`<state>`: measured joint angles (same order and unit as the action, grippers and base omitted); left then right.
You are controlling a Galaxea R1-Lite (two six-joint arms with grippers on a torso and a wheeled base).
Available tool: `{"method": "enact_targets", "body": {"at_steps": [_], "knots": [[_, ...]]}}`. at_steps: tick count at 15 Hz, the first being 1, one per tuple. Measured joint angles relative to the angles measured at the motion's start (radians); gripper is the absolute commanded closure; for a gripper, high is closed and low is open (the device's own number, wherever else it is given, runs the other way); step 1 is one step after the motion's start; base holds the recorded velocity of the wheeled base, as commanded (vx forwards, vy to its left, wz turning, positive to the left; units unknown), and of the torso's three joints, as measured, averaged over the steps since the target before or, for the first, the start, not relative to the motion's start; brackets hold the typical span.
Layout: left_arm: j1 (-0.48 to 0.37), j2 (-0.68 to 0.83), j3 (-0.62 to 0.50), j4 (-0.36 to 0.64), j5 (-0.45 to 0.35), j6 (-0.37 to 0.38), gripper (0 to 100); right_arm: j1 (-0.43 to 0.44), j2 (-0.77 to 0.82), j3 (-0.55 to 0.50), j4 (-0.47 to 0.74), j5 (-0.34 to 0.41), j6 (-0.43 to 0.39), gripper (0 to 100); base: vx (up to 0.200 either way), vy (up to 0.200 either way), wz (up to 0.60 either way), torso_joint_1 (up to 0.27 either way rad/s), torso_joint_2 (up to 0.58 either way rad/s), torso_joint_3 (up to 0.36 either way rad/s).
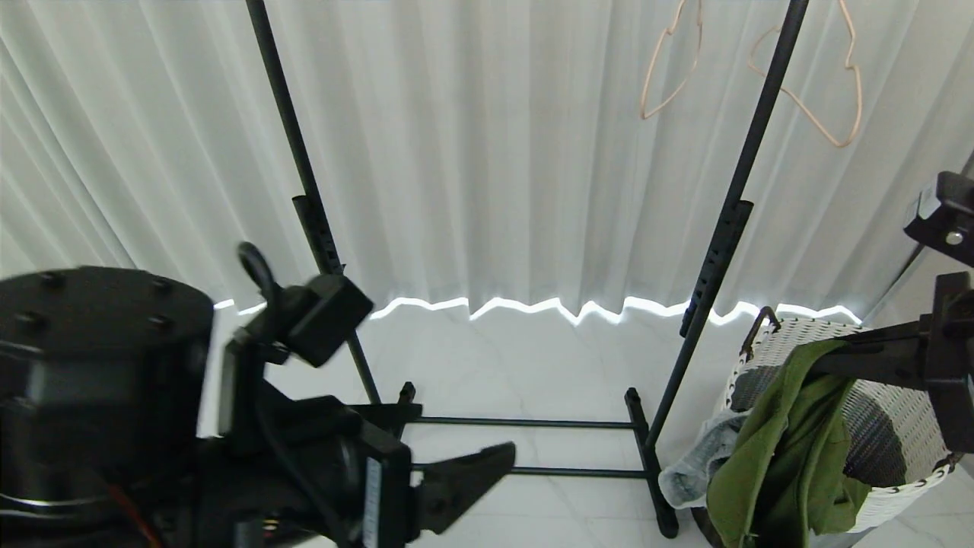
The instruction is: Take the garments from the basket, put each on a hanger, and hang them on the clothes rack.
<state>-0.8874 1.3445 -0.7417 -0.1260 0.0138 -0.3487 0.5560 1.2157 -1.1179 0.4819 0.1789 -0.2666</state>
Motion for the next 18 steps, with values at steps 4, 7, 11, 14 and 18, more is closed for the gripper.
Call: {"method": "enact_targets", "body": {"at_steps": [4,7,11,14,18], "knots": [[-0.237,0.279,-0.126,-0.048,0.152,-0.203,0,0.039,-0.016,-0.001,-0.005,0.000,0.000,100,0.000,0.000,0.00,0.000,0.00,0.000],[-0.309,0.467,-0.273,-0.057,0.196,-0.250,0,0.056,-0.034,0.000,-0.005,0.000,0.000,100,0.000,0.000,0.00,0.000,0.00,0.000],[-0.322,0.637,-0.407,-0.060,0.239,-0.291,0,0.061,-0.055,0.001,-0.005,0.000,-0.001,100,0.000,0.000,0.00,0.000,0.00,0.000],[-0.323,0.721,-0.485,-0.059,0.264,-0.296,0,0.072,-0.063,0.001,-0.005,0.000,-0.001,100,0.000,0.000,0.00,0.000,0.00,0.000],[-0.321,0.804,-0.550,-0.061,0.306,-0.297,0,0.089,-0.070,0.001,-0.005,0.000,-0.001,100,0.000,0.000,0.00,0.000,0.00,0.000]]}}
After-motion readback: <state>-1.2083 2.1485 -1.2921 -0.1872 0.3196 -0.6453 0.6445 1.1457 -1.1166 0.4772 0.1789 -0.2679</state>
